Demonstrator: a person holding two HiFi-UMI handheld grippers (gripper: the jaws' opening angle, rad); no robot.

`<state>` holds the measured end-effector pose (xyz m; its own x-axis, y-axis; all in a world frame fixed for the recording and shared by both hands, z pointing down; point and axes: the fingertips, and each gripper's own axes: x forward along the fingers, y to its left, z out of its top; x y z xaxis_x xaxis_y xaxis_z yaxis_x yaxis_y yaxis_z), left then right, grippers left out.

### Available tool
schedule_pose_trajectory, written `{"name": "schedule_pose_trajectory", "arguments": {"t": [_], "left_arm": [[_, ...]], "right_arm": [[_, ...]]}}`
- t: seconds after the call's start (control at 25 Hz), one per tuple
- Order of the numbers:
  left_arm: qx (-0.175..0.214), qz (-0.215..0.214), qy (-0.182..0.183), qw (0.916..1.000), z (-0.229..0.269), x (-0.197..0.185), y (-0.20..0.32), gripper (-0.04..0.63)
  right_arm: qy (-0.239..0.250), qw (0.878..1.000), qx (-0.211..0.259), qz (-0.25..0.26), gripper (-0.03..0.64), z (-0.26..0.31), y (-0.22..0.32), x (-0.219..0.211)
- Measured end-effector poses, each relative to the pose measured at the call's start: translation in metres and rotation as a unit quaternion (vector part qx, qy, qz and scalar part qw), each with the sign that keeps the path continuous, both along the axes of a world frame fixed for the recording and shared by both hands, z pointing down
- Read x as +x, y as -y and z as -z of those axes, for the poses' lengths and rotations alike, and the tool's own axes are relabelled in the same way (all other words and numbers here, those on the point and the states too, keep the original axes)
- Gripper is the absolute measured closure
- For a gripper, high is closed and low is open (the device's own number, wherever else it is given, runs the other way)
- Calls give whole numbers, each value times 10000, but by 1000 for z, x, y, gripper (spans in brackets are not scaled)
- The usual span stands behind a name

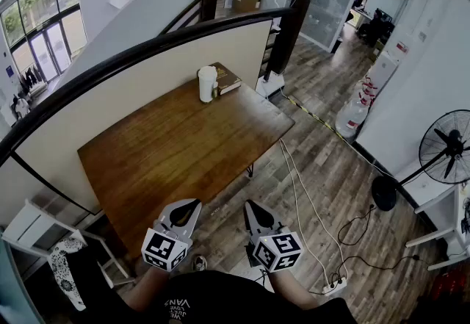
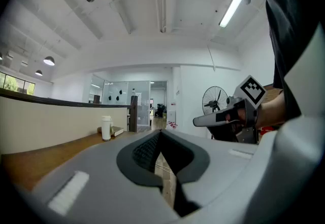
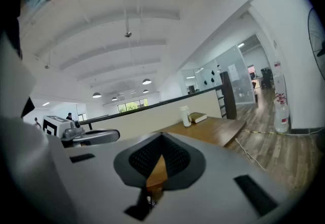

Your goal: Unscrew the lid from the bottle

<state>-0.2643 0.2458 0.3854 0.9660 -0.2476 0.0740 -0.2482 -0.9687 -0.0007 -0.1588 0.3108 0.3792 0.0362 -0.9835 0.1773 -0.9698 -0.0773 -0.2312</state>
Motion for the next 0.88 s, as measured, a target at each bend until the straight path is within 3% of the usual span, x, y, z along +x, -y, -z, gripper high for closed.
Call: {"name": "schedule_pose_trajectory", "arguments": {"t": [0.32, 0.52, 0.6, 0.64, 0.88], "left_arm": [[-11, -217, 24, 9998, -9, 2, 33, 584], [-29, -474, -133, 9988, -4, 7, 46, 573], [-110, -528, -153, 9984, -4, 12, 51, 451], [-147, -523, -143, 9984, -5, 16, 54, 414], [-291, -343, 63, 9990, -25, 43, 71, 388]], "right_arm": [[20, 9999, -32, -122, 606, -9, 33, -4], [276, 9985, 402, -243, 597, 2, 44, -1], [378, 9979, 446, -286, 458, 3, 48, 4], [383, 9979, 428, -312, 446, 1, 50, 9], [310, 9986, 294, -325, 376, -9, 64, 43]]}}
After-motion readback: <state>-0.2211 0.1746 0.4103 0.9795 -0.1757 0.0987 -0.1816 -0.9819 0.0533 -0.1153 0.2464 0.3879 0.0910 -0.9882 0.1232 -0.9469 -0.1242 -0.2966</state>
